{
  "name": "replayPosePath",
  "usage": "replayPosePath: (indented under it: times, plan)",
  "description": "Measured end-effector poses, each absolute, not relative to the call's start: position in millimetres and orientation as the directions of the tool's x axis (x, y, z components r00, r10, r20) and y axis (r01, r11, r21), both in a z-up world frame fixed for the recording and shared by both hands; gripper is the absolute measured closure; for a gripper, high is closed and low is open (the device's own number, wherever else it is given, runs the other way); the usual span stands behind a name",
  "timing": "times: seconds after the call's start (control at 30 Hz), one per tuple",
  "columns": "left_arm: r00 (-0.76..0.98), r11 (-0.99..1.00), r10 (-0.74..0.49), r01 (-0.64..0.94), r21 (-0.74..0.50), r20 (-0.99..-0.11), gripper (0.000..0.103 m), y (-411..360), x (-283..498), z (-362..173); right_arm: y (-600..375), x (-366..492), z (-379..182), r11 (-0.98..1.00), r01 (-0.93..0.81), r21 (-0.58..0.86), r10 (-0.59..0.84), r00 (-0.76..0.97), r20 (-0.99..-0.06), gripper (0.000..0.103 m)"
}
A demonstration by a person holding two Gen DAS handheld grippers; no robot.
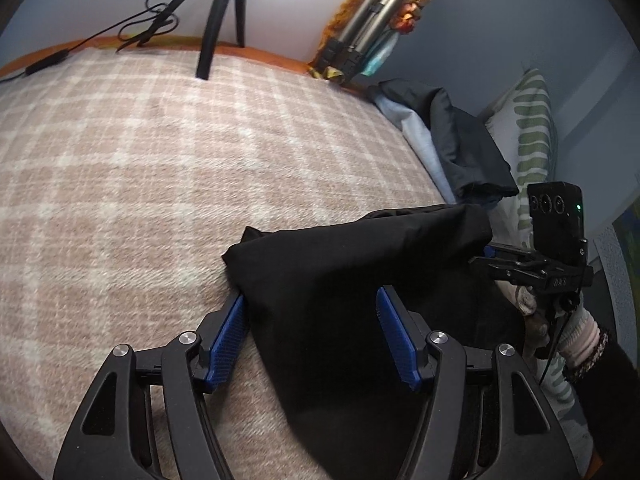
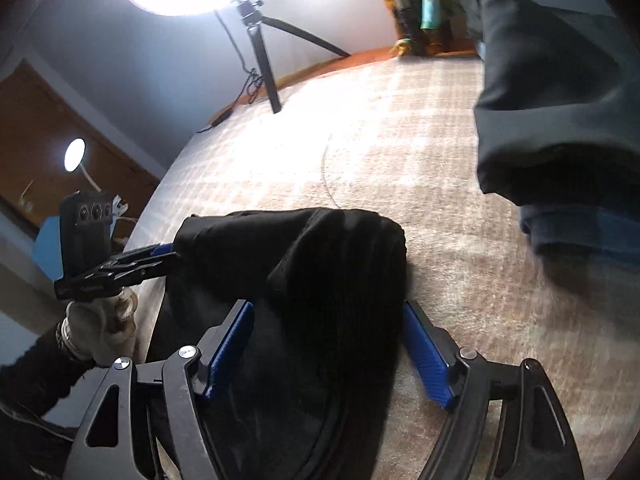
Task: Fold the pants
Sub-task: 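Close both grippers on the folded pants bundle edge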
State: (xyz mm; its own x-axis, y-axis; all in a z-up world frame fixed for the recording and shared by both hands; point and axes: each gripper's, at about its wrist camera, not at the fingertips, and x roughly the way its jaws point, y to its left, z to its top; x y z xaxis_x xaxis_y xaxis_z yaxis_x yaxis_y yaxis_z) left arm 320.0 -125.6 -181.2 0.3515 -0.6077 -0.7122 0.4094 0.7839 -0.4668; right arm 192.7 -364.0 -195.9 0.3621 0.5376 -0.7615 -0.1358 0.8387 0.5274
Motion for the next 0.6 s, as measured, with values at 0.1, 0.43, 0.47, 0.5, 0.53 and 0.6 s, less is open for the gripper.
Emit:
replayPosePath:
  times: [0.1,0.43,0.47,0.5,0.53,0.6]
  plan:
    - [0.344,0.77,-0.627,0.405,-0.493,-0.699,0.041,-125.3,323.4,-181.9,-371.2,193.0,-203.2,0.802,-0.113,0.587,0.583,0.365,-0.726,0.062]
    - [0.356,0.785,-0.617,0.348,-0.513,-0.702,0.09,-119.6,325.8,-184.8,-333.0,192.6,-197.0,0.819,-0.17,0.549,0.568,0.377,-0.732,0.075]
    - [0.363,0.787,-0.614,0.352,-0.507,-0.701,0.09,-120.3,323.7,-182.5,-331.5,190.7,-193.1,0.827,-0.173,0.535,0.557,0.384,-0.736,0.075]
    - [0.372,0.788,-0.612,0.36,-0.499,-0.698,0.09,-121.0,321.4,-178.3,-331.2,188.5,-188.9,0.837,-0.169,0.52,0.541,0.397,-0.742,0.075]
    - [0.381,0.788,-0.612,0.366,-0.495,-0.693,0.09,-121.3,319.8,-174.2,-333.0,185.4,-183.6,0.846,-0.158,0.51,0.525,0.414,-0.743,0.075]
    - [0.397,0.783,-0.619,0.384,-0.49,-0.678,0.09,-121.4,315.3,-164.3,-338.4,180.1,-176.0,0.857,-0.136,0.498,0.501,0.446,-0.741,0.075]
